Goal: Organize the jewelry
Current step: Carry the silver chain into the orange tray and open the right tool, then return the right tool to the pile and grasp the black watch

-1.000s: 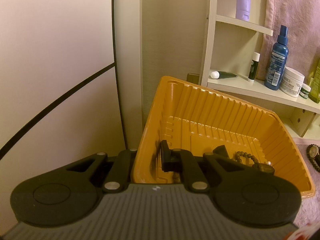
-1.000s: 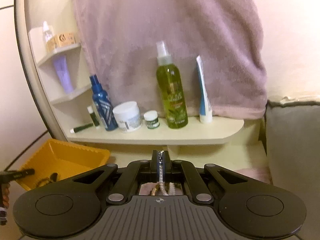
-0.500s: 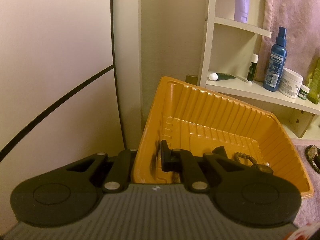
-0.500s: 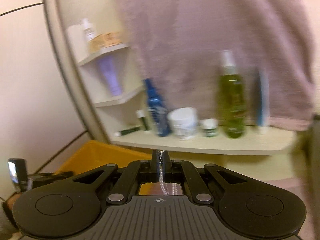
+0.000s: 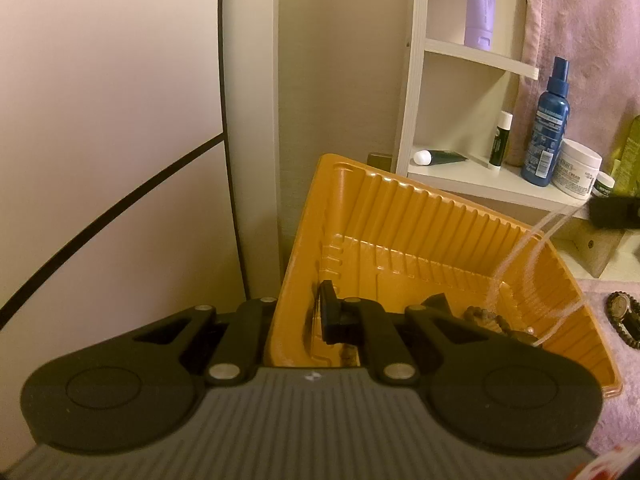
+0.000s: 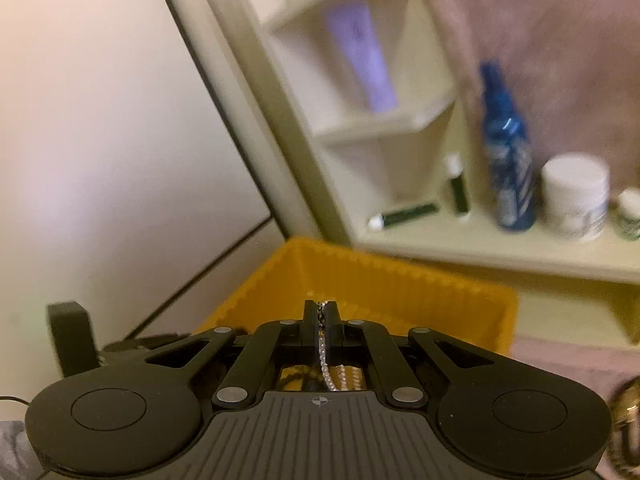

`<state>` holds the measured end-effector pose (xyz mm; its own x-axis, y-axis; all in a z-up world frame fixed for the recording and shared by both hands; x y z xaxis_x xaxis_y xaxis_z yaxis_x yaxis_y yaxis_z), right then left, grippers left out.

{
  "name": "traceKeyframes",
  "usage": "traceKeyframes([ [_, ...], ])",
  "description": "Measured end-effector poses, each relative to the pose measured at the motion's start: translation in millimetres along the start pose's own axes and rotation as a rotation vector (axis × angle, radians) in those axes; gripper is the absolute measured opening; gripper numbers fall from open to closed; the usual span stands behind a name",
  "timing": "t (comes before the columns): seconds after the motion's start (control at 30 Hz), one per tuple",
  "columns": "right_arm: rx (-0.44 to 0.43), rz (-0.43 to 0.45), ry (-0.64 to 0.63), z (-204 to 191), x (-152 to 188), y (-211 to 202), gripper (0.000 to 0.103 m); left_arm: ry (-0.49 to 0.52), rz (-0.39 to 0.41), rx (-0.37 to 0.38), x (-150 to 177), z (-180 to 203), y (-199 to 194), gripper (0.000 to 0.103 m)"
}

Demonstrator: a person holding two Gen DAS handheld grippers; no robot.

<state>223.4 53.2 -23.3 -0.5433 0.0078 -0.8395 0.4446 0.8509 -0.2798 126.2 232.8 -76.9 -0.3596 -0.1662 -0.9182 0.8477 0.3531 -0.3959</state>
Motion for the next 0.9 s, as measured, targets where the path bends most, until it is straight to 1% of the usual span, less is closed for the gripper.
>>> traceKeyframes([
  [0.13,0.031,-0.087,0.005,2,27,22,0.003,-0.002,0.0,0.0,1,0,-1,0.008],
  [0.23,0.038,-0.122,-0.02,3,39,26,0.006,-0.006,-0.001,0.0,0,-1,-2,0.008],
  [0.3,0.036,-0.121,-0.024,3,41,24,0.016,-0.006,-0.001,0.0,0,0,-1,0.008],
  [0.37,0.043,-0.106,-0.015,6,40,21,0.042,-0.007,-0.001,-0.001,0,-1,-1,0.008],
  [0.4,0.043,-0.096,-0.009,6,39,18,0.047,-0.008,-0.002,-0.002,0,-1,-1,0.008],
  [0.53,0.047,-0.07,0.011,9,33,0,0.049,-0.012,-0.004,-0.005,-1,-1,-1,0.008],
  [0.7,0.091,-0.043,0.034,25,37,-36,0.05,-0.013,-0.004,-0.005,-1,0,0,0.008],
  [0.77,0.133,-0.043,0.037,39,44,-54,0.05,-0.01,-0.005,-0.006,-1,0,0,0.008],
  [0.9,0.243,-0.051,0.038,76,57,-89,0.051,-0.01,-0.005,-0.008,-1,0,0,0.008],
])
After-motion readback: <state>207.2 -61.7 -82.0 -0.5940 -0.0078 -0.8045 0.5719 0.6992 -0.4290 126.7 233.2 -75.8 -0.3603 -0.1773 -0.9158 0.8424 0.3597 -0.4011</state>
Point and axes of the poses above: each gripper's, at about its wrist camera, not at the fingertips, and y roughly the way its jaws point, z to its right, x to its underside, the point moved 10 cm from there along y, roughly the way its jaws point, and after that the axes turned 12 degrees about z, right-handed, at the moved point
